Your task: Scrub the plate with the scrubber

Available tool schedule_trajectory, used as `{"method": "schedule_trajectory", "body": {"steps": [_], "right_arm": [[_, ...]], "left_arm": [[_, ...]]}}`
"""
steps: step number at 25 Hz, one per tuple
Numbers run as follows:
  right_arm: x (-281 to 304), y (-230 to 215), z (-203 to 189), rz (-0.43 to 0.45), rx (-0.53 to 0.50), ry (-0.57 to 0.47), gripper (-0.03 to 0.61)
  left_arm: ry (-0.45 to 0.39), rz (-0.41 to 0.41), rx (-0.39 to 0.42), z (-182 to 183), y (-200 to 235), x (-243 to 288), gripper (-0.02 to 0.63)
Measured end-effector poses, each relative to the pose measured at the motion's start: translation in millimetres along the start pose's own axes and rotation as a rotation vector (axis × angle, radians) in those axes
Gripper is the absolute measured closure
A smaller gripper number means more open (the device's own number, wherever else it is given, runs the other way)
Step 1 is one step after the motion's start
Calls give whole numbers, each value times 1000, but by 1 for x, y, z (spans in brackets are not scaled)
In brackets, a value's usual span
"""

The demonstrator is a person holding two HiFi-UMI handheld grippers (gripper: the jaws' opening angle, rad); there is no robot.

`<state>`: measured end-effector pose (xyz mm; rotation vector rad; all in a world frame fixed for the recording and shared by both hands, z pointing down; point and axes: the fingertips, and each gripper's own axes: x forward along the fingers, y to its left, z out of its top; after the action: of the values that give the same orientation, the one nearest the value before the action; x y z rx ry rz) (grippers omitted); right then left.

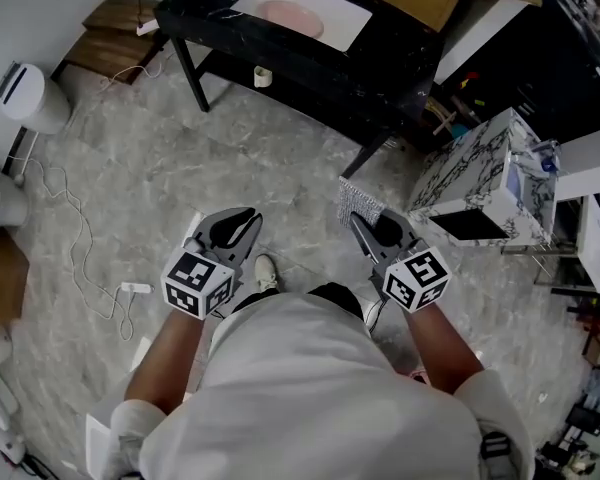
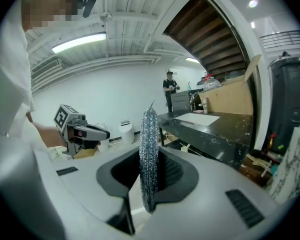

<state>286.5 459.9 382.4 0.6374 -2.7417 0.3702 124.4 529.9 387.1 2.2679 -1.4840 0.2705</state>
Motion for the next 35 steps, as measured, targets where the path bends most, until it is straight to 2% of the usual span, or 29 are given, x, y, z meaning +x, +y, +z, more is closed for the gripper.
{"method": "schedule_trajectory", "body": {"steps": [6, 13, 19, 24, 35], "right_arm": [[38, -6, 20, -28, 4, 3, 500], [74, -46, 36, -35, 8, 8, 500], [125, -99, 63, 8, 14, -15, 500], [174, -156, 97, 50, 0, -29, 500], [229, -250, 134, 108, -51, -40, 500]], "left_arm": [[-6, -8, -13, 16, 50, 11, 566], [-4, -3, -32, 34, 90, 47, 566], [13, 42, -35, 63, 132, 94, 565], [24, 85, -32, 106, 174, 141, 565], [53, 120, -7, 170, 239, 255, 556]]}}
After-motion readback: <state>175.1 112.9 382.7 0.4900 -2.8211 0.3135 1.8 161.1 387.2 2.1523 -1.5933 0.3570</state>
